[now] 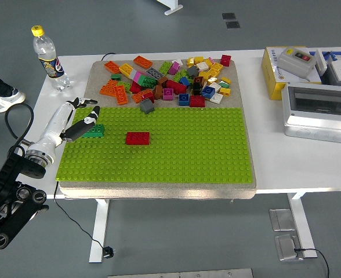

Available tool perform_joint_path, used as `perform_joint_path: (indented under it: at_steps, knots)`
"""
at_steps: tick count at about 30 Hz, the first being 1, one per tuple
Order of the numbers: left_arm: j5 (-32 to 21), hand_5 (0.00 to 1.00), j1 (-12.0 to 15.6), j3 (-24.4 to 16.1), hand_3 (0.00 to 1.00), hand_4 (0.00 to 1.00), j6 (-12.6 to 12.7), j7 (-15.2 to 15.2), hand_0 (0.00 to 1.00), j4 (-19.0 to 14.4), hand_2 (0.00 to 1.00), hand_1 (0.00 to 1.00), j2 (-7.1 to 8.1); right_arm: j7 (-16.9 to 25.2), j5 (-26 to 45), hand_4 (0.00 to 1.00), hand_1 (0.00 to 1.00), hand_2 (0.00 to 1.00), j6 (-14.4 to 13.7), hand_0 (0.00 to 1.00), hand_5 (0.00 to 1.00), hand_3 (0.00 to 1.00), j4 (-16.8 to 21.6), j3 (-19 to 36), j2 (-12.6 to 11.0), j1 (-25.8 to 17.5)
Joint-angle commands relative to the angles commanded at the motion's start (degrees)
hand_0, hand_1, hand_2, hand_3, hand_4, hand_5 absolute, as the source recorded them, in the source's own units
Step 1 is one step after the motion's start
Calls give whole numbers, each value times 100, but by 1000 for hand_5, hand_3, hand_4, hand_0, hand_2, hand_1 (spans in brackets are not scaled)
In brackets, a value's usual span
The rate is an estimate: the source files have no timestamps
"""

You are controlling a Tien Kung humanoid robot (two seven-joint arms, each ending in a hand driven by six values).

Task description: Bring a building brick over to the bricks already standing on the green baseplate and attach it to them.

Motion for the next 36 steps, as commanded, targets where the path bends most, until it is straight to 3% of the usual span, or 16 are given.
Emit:
perform_joint_path:
  at_steps: [1, 6, 7, 10, 15, 22, 30, 36]
  knots:
    - [127, 251, 33, -27, 878, 562, 3, -15, 919, 33, 807, 820, 28, -2, 4, 435, 653, 690, 1, 687, 788, 670, -2, -4, 3, -2]
    - [814, 251, 46, 46, 878, 562, -62, 132, 919, 261, 807, 820, 135, -11, 25, 435, 653, 690, 8, 687, 788, 670, -14, -21, 12, -7]
    - [938, 190, 8, 118, 850, 567, -88, 205, 998, 333, 897, 919, 161, -11, 29, 434, 653, 690, 9, 687, 787, 670, -15, -23, 12, -6]
    - [1333, 190, -143, 366, 850, 567, -132, 378, 998, 563, 897, 919, 226, -13, 36, 434, 653, 690, 13, 687, 787, 670, -18, -30, 12, -3]
    - [1755, 201, -318, 533, 787, 594, -125, 503, 998, 845, 919, 951, 196, -15, 30, 434, 653, 690, 15, 687, 786, 670, -21, -34, 15, 1]
    - [1941, 209, -492, 691, 777, 604, 3, 620, 998, 1028, 924, 956, 129, -10, 33, 436, 652, 690, 13, 687, 788, 669, -22, -17, 20, 4]
    - [1802, 215, -1151, 1455, 759, 607, -122, 687, 998, 1433, 937, 960, 152, -6, 45, 436, 653, 690, 16, 688, 788, 670, -26, -36, 20, 35]
    - [1603, 213, -1641, 1918, 758, 608, -287, 610, 998, 1801, 955, 970, 27, -4, 51, 436, 651, 690, 15, 688, 788, 669, -23, -53, 17, 63]
